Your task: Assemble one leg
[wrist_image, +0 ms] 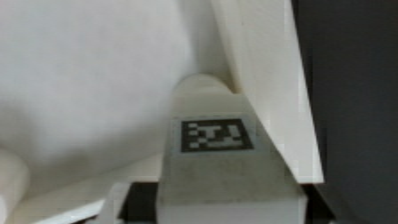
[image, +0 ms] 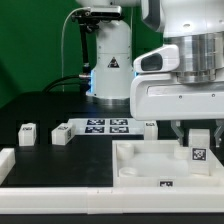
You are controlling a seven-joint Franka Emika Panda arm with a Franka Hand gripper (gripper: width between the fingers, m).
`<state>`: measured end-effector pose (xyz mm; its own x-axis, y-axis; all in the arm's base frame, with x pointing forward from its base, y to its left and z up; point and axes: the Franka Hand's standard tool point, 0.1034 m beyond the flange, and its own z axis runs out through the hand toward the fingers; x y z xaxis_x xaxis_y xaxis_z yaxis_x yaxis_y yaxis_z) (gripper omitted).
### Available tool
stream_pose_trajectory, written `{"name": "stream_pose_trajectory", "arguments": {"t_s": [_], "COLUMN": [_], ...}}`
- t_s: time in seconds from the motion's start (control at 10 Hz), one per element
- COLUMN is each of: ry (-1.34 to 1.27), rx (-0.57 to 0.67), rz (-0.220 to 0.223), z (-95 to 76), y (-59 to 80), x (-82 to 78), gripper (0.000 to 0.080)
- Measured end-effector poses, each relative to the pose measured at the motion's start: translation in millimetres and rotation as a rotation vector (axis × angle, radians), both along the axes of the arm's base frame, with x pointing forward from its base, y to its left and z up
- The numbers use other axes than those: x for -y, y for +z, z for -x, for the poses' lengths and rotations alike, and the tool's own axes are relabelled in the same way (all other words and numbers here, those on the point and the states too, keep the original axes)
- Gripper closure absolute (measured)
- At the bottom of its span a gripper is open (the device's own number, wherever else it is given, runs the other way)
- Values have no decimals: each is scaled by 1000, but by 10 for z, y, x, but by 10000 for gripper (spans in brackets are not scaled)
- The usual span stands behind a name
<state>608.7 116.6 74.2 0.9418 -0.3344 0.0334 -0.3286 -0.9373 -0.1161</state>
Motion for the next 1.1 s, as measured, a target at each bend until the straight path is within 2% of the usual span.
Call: {"name": "stream_pose_trajectory", "arguments": {"t_s": [0.3, 0.6, 0.9, 1.0, 1.1], "ry": [-514, -890, -869, -867, -759], "rx": [-19, -76, -75, -76, -61], "rz": [-70, -128, -129, -130, -117], "z": [-20, -3, 2, 4, 4], "y": [-8, -15, -20, -22, -21], "x": [6, -90, -102, -108, -112], "gripper": [502, 502, 502, 292, 292]}}
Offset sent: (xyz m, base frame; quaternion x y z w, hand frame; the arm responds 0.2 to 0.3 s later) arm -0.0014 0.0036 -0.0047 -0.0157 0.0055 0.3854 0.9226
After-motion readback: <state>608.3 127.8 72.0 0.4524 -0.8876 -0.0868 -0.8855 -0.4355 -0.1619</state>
